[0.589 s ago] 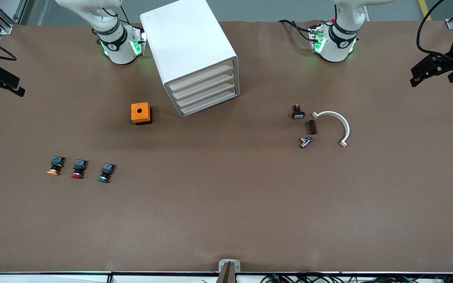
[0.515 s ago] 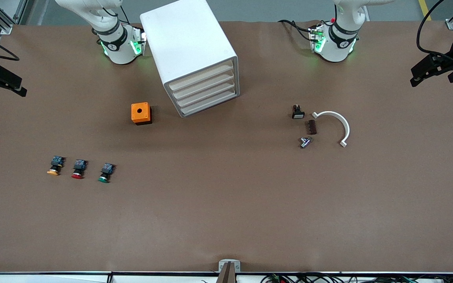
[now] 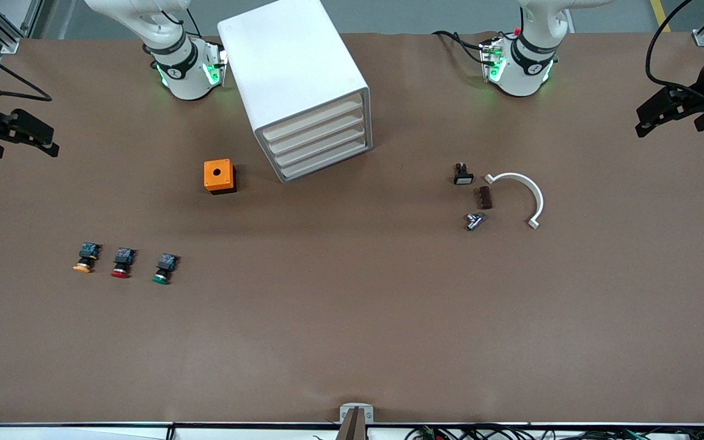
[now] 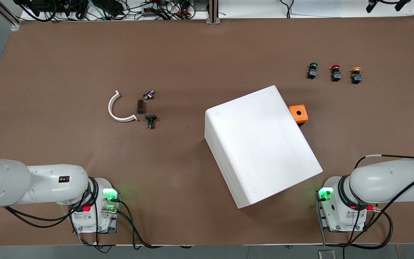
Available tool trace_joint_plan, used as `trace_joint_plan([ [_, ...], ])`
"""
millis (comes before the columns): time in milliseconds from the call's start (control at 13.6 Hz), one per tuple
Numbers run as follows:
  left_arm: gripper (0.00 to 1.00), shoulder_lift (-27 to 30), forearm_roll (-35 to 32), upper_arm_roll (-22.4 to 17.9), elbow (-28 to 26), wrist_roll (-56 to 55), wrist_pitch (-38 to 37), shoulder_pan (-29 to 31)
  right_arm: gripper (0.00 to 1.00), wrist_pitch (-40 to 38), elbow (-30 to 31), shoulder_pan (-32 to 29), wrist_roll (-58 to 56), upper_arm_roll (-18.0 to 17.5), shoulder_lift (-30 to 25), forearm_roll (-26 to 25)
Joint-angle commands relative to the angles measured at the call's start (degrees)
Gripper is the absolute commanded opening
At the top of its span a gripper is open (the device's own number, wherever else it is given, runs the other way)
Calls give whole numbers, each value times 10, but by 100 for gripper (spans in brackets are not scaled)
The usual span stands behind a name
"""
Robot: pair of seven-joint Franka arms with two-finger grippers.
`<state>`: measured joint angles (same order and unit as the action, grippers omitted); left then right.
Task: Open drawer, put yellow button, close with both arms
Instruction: 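Move the left gripper toward the white drawer cabinet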
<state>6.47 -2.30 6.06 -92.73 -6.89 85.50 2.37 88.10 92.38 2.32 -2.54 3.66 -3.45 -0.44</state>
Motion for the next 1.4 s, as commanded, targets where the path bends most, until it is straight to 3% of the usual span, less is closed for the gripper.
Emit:
trace_joint_plan([
  [0, 100, -12, -2, 2, 18, 5, -6, 1, 100, 31, 24, -3, 6, 0, -8, -3],
  [294, 100, -28, 6, 2, 16, -1, -9, -1, 100, 31, 27, -4, 6, 1, -8, -3],
  [589, 100, -84, 26, 30, 18, -103, -6, -4, 100, 30, 30, -7, 7, 1, -7, -1],
  [957, 100, -167, 28, 88, 20, -379, 4, -20, 100, 30, 24, -15, 5, 2, -6, 7],
  [1325, 100, -281, 40, 93, 68, -708, 1, -109, 100, 38, 13, -35, 4, 3, 19, 5],
])
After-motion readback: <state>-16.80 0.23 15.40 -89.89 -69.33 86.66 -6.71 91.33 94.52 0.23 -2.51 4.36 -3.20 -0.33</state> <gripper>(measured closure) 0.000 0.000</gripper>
